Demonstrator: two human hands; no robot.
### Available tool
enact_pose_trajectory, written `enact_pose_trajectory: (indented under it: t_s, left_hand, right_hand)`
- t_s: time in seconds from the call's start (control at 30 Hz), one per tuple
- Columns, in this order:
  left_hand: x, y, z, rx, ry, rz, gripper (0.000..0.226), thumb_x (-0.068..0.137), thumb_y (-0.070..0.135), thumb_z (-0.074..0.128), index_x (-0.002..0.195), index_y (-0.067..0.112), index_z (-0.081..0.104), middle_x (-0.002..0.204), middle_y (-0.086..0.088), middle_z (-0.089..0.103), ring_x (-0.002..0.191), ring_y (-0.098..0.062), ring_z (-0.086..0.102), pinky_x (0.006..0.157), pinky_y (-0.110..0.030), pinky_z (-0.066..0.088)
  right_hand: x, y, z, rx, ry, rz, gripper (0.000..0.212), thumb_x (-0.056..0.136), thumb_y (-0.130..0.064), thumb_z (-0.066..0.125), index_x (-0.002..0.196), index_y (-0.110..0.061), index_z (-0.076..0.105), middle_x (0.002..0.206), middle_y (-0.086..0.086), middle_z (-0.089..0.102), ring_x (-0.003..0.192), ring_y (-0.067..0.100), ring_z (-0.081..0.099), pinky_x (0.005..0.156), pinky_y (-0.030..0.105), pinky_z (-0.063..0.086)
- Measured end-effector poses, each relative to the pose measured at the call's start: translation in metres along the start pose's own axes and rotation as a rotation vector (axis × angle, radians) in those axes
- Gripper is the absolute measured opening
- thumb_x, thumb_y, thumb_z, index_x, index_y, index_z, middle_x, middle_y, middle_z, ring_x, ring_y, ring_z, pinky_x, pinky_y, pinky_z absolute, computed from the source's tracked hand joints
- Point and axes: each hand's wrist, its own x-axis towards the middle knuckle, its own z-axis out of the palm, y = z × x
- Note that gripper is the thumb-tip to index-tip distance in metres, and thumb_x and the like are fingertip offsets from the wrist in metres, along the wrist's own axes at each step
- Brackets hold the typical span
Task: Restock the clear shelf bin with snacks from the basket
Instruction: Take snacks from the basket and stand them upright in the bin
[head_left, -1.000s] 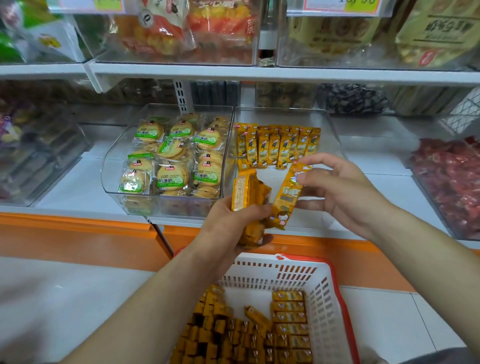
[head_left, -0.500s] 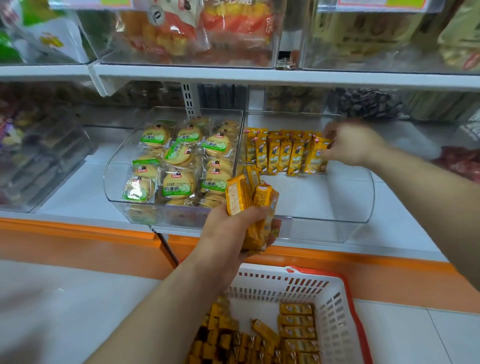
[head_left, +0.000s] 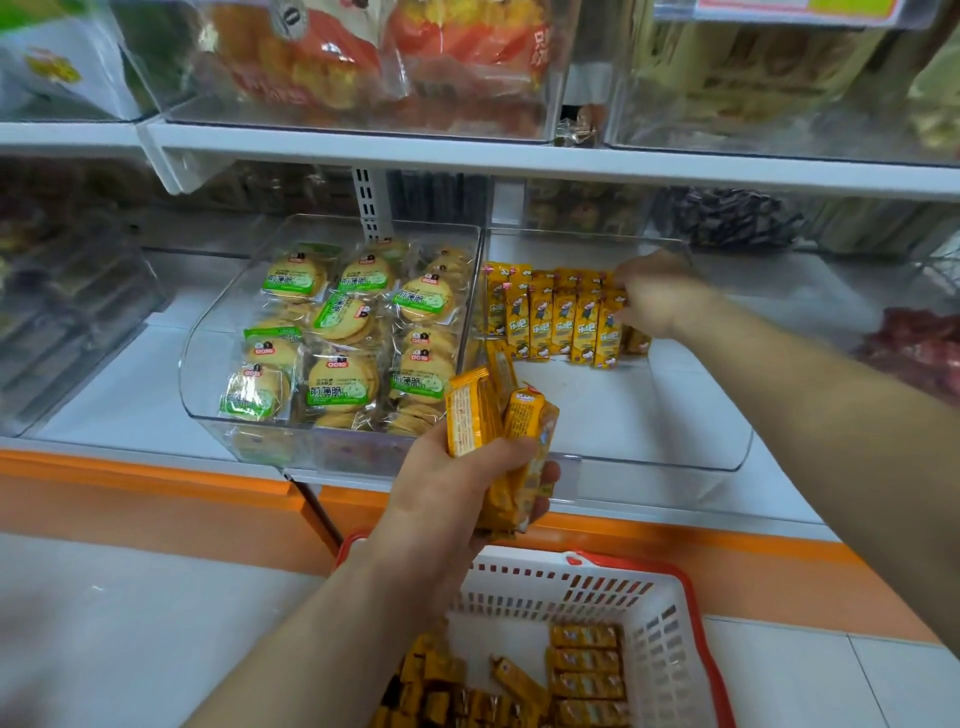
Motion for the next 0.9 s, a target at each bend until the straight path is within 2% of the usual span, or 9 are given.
enact_pose_trajectory:
  t_s: [0.2, 0.27, 0.37, 0.43, 0.5, 0.6, 0.7, 0.77, 0.9]
  left_hand:
    - [-0.006, 0.001, -0.002, -0.019, -0.011, -0.024, 0.025, 0.089, 0.008, 0.073, 0.109, 0.016, 0.061, 0.091, -0.012, 0.08, 0.087, -0.03, 0.079, 0.087, -0.053, 0.062]
    - [-0.009, 0.001, -0.002, -0.013, -0.04, -0.038, 0.025, 0.089, 0.008, 0.073, 0.111, 0.014, 0.063, 0.097, -0.017, 0.079, 0.091, -0.032, 0.078, 0.089, -0.052, 0.061]
    - [-0.014, 0.001, 0.0, -0.031, -0.073, -0.041, 0.033, 0.08, 0.008, 0.077, 0.111, 0.01, 0.067, 0.1, -0.021, 0.078, 0.093, -0.035, 0.077, 0.091, -0.054, 0.06]
    - [-0.018, -0.002, 0.004, -0.038, -0.088, -0.045, 0.04, 0.075, 0.009, 0.079, 0.113, 0.006, 0.068, 0.102, -0.023, 0.077, 0.094, -0.036, 0.077, 0.089, -0.053, 0.061]
    - [-0.021, -0.006, 0.008, -0.033, -0.117, -0.048, 0.023, 0.082, 0.005, 0.076, 0.105, 0.005, 0.074, 0.103, -0.024, 0.077, 0.096, -0.036, 0.077, 0.085, -0.049, 0.063]
    - [-0.025, -0.013, 0.016, -0.031, -0.183, -0.058, 0.014, 0.08, 0.006, 0.077, 0.093, 0.009, 0.08, 0.105, -0.026, 0.076, 0.096, -0.034, 0.076, 0.083, -0.047, 0.063]
    - [-0.028, -0.015, 0.023, -0.038, -0.195, -0.064, 0.027, 0.073, 0.009, 0.079, 0.1, 0.003, 0.077, 0.104, -0.026, 0.076, 0.096, -0.034, 0.076, 0.085, -0.051, 0.062]
    - [-0.03, -0.014, 0.025, -0.031, -0.182, -0.058, 0.047, 0.071, 0.009, 0.085, 0.114, 0.002, 0.068, 0.104, -0.025, 0.076, 0.097, -0.036, 0.076, 0.08, -0.05, 0.064]
    - [-0.033, -0.012, 0.027, 0.008, -0.174, -0.045, 0.055, 0.066, 0.019, 0.081, 0.118, 0.01, 0.064, 0.1, -0.019, 0.078, 0.087, -0.032, 0.078, 0.061, -0.033, 0.062]
  right_hand:
    - [-0.052, -0.006, -0.036, 0.15, 0.134, 0.064, 0.04, 0.087, -0.037, 0.072, 0.115, -0.01, 0.063, 0.107, 0.016, 0.066, 0.097, 0.034, 0.063, 0.08, 0.038, 0.054]
    - [-0.09, -0.015, -0.047, 0.396, 0.2, 0.071, 0.03, 0.084, -0.037, 0.076, 0.105, -0.017, 0.069, 0.094, 0.004, 0.07, 0.09, 0.023, 0.067, 0.079, 0.032, 0.054]
    - [-0.155, -0.039, -0.052, 0.876, 0.175, 0.039, 0.007, 0.086, -0.028, 0.076, 0.084, -0.03, 0.07, 0.074, -0.012, 0.069, 0.071, 0.002, 0.066, 0.063, 0.013, 0.048]
    - [-0.191, -0.056, -0.05, 1.213, 0.032, 0.025, 0.01, 0.091, -0.022, 0.07, 0.095, -0.031, 0.071, 0.084, -0.008, 0.074, 0.074, 0.008, 0.071, 0.062, 0.019, 0.052]
    - [-0.214, -0.07, -0.048, 1.427, -0.109, 0.035, 0.022, 0.095, -0.024, 0.065, 0.114, -0.034, 0.067, 0.098, -0.002, 0.074, 0.079, 0.017, 0.074, 0.061, 0.025, 0.055]
    - [-0.224, -0.079, -0.047, 1.511, -0.198, 0.026, 0.028, 0.096, -0.03, 0.062, 0.124, -0.035, 0.063, 0.1, 0.0, 0.073, 0.081, 0.019, 0.074, 0.063, 0.026, 0.054]
    - [-0.225, -0.076, -0.052, 1.525, -0.17, 0.032, 0.022, 0.088, -0.034, 0.068, 0.11, -0.027, 0.07, 0.092, 0.001, 0.074, 0.077, 0.014, 0.068, 0.065, 0.029, 0.051]
    - [-0.225, -0.071, -0.054, 1.549, -0.128, 0.077, 0.033, 0.075, -0.045, 0.073, 0.098, -0.022, 0.071, 0.084, 0.002, 0.072, 0.07, 0.013, 0.062, 0.061, 0.029, 0.049]
    - [-0.221, -0.058, -0.051, 1.566, -0.049, 0.212, 0.043, 0.067, -0.053, 0.082, 0.09, -0.02, 0.068, 0.069, 0.004, 0.062, 0.051, 0.015, 0.05, 0.049, 0.028, 0.045]
